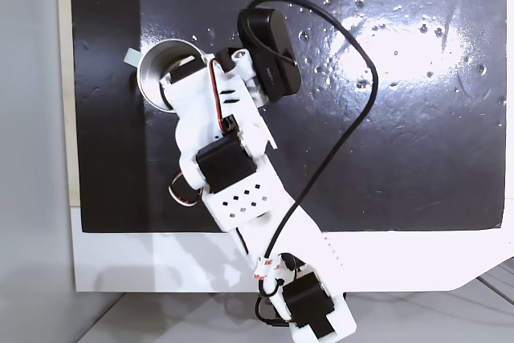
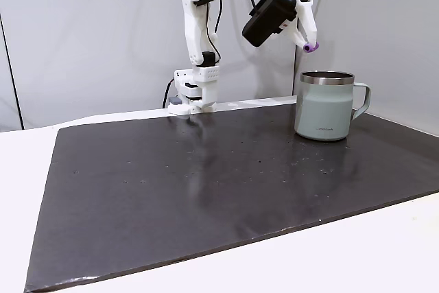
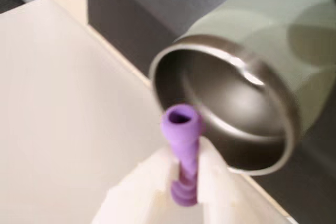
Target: Grasp a pengrip and put it in the cup.
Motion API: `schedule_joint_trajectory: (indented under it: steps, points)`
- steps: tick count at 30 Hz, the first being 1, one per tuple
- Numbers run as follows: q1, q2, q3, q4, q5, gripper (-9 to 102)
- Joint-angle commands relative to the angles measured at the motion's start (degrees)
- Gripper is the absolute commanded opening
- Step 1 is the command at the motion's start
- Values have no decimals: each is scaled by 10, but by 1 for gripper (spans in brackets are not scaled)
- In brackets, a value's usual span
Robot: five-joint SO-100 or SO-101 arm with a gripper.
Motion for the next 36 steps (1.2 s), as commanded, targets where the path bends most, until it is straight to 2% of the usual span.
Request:
schedule_joint_trajectory:
  steps: [1,14,16,21,24,36]
  points:
    - [-12,-5,-12,-32,12,0]
    - [-27,-25,-15,-49,15,1]
    - [-28,-26,-15,-45,6,4]
    - [-32,-26,-15,-32,-10,19]
    - [-33,-26,-16,-29,-17,23]
    - [-33,-25,-15,-18,-18,25]
